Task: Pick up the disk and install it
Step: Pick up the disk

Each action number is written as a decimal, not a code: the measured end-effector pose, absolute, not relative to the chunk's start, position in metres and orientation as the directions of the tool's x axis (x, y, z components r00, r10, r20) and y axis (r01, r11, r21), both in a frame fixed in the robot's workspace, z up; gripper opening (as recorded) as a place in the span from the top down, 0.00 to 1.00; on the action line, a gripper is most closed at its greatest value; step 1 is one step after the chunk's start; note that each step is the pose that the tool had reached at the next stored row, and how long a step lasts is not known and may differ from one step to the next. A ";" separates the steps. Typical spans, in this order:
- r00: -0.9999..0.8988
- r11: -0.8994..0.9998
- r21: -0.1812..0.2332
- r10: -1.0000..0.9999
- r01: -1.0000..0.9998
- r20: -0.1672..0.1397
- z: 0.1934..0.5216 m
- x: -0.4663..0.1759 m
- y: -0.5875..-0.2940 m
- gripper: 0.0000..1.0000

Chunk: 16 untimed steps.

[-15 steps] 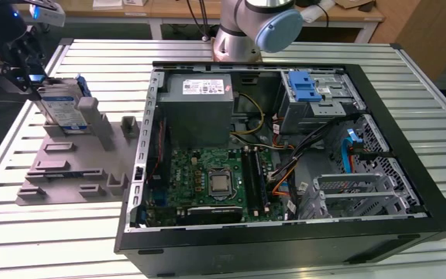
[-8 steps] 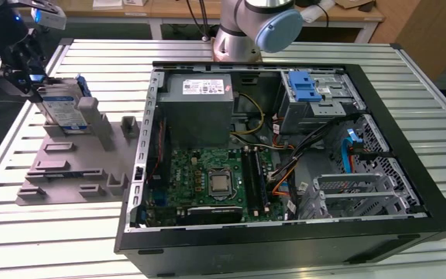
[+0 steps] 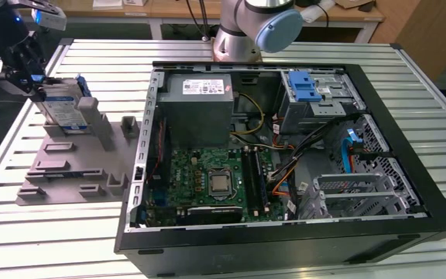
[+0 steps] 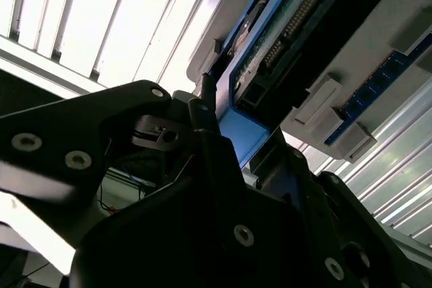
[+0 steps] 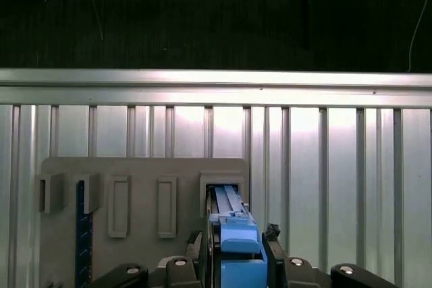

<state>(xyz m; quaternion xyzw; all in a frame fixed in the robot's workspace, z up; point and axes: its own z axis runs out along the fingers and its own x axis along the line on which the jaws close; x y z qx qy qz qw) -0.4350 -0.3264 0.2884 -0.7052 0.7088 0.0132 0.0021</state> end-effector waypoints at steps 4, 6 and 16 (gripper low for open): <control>-0.005 0.005 0.016 -1.000 -1.000 -0.021 0.288 -0.435 -0.326 0.63; -0.005 0.005 0.016 -1.000 -1.000 -0.022 0.288 -0.435 -0.326 0.63; -0.005 0.005 0.015 -1.000 -1.000 -0.022 0.288 -0.435 -0.326 0.63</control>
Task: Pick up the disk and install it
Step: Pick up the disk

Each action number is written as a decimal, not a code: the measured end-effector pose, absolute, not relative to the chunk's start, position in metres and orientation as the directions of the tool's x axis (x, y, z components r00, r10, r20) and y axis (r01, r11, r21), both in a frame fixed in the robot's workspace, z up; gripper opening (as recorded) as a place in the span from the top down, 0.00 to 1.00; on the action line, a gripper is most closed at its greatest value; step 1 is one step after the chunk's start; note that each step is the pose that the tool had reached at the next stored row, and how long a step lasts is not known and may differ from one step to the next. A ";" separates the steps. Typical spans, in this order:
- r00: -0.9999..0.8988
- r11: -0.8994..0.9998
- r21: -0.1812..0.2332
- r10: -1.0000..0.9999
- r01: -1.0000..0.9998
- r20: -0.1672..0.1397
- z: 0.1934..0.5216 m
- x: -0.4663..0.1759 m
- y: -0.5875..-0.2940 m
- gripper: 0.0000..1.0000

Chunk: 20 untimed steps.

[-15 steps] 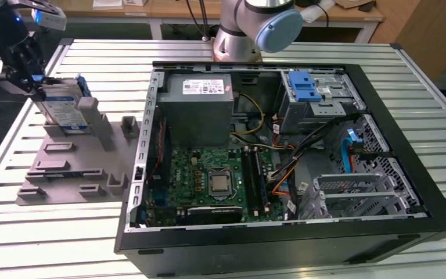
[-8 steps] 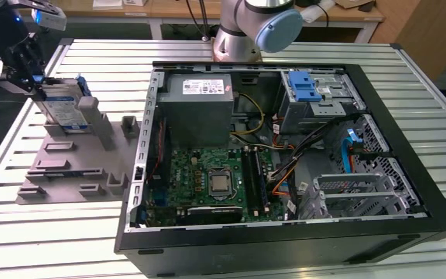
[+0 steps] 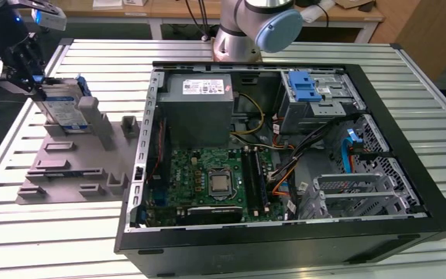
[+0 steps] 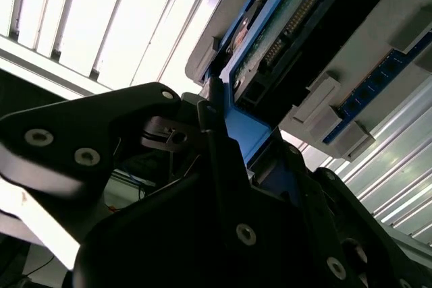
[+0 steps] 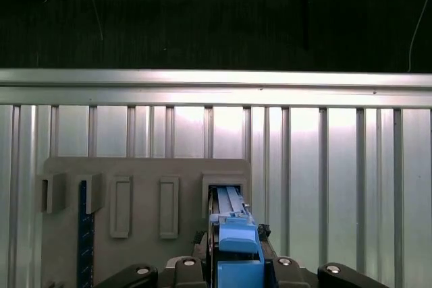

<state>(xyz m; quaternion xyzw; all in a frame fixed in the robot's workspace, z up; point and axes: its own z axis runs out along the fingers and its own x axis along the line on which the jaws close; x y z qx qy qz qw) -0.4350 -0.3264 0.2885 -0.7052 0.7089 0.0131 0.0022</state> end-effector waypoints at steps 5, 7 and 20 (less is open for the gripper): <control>-0.005 0.005 0.016 -1.000 -1.000 -0.022 0.292 -0.435 -0.326 0.63; -0.005 0.005 0.016 -1.000 -1.000 -0.022 0.294 -0.435 -0.326 0.63; -0.005 0.005 0.016 -1.000 -1.000 -0.022 0.311 -0.435 -0.326 0.63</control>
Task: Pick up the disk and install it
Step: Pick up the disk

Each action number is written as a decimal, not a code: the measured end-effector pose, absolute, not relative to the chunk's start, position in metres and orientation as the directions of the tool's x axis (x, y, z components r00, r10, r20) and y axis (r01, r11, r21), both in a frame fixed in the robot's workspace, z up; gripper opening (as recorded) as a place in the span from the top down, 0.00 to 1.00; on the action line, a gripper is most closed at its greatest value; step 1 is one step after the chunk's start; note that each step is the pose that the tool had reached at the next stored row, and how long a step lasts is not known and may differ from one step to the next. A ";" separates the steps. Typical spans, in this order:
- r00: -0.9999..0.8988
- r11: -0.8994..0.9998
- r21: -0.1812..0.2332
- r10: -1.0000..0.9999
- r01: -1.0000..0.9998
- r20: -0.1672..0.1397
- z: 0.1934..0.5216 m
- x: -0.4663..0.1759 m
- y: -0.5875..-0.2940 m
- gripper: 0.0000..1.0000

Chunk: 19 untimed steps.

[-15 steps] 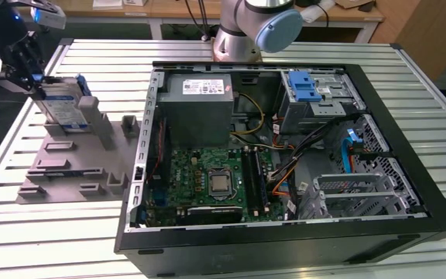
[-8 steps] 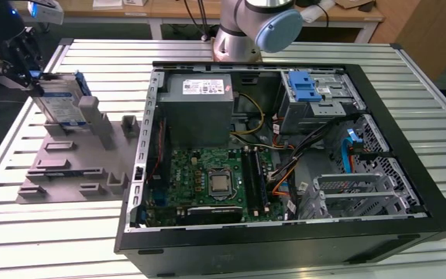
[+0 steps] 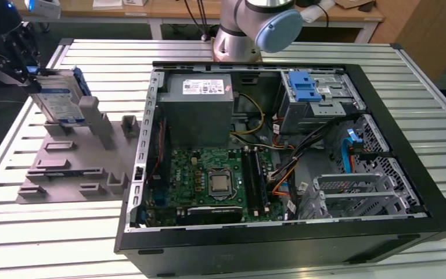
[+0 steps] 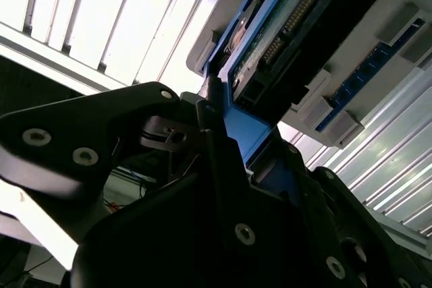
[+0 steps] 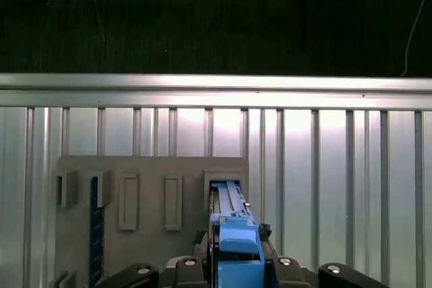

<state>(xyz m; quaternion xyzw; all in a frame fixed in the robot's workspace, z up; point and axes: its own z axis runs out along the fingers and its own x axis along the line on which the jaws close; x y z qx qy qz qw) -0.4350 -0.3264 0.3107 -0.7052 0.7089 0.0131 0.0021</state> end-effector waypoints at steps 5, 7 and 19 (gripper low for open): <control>-0.005 0.005 0.016 -1.000 -1.000 -0.022 0.318 -0.435 -0.326 0.63; -0.005 0.005 0.016 -1.000 -1.000 -0.022 0.322 -0.435 -0.326 0.63; -0.005 0.005 0.016 -1.000 -1.000 -0.022 0.343 -0.435 -0.326 0.63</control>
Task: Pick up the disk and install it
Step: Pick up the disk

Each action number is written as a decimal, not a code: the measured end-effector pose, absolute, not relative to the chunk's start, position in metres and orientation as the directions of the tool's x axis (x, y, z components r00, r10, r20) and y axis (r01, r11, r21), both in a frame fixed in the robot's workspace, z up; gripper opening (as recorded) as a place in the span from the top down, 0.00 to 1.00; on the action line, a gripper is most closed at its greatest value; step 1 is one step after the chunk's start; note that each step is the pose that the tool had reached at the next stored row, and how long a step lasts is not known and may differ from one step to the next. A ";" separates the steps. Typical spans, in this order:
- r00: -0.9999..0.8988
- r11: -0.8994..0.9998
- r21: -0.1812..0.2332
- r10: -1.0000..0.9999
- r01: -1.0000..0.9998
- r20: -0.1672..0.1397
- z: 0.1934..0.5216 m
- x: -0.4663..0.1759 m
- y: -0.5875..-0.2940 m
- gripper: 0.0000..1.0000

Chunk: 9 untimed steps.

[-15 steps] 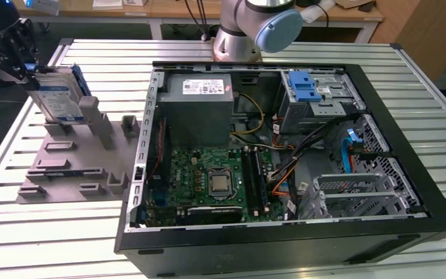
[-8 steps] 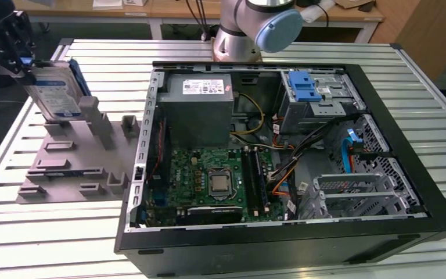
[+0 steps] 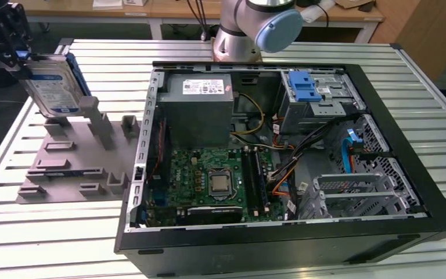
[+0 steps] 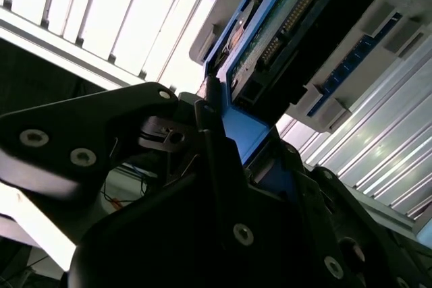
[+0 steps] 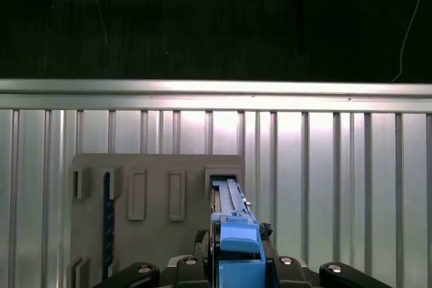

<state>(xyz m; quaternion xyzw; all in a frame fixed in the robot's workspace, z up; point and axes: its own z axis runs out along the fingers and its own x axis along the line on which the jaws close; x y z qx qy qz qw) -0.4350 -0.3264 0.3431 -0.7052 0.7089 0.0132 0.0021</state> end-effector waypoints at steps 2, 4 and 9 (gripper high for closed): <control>-0.005 0.005 0.016 -1.000 -1.000 -0.022 0.346 -0.435 -0.326 0.63; -0.005 0.005 0.016 -1.000 -1.000 -0.022 0.350 -0.435 -0.326 0.63; -0.005 0.005 0.016 -1.000 -1.000 -0.022 0.357 -0.435 -0.326 0.63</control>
